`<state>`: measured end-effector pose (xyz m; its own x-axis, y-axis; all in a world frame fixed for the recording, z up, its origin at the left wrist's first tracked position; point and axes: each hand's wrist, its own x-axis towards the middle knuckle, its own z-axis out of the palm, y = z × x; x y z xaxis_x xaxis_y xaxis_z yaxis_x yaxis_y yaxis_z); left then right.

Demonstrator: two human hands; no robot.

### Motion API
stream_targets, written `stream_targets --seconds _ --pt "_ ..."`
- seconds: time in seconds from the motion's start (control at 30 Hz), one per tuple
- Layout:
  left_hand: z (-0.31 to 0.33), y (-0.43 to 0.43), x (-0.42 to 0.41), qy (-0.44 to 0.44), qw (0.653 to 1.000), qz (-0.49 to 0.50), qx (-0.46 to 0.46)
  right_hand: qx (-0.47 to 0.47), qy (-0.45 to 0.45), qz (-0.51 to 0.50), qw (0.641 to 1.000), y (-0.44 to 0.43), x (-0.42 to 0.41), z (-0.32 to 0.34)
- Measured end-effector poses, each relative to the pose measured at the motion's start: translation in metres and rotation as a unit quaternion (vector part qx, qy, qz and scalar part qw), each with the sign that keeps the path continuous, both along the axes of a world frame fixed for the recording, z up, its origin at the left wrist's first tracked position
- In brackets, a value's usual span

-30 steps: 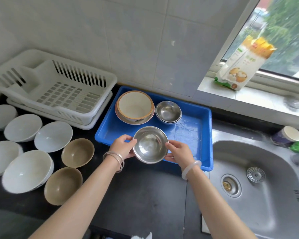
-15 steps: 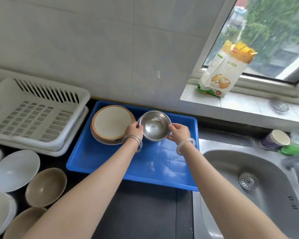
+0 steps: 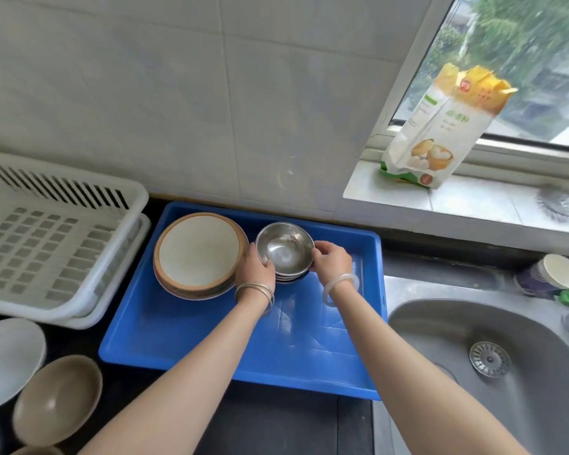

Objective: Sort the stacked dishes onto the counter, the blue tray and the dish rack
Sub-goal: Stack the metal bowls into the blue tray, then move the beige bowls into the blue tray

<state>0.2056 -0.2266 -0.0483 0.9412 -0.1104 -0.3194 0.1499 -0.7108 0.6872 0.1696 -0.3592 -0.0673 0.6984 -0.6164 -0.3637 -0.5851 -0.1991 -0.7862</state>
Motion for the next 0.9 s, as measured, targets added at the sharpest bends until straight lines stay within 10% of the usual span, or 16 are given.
stream_targets --seconds 0.9 --pt "0.009 0.133 -0.090 0.027 0.981 0.118 -0.149 0.048 -0.050 0.094 0.993 0.091 -0.097 0.043"
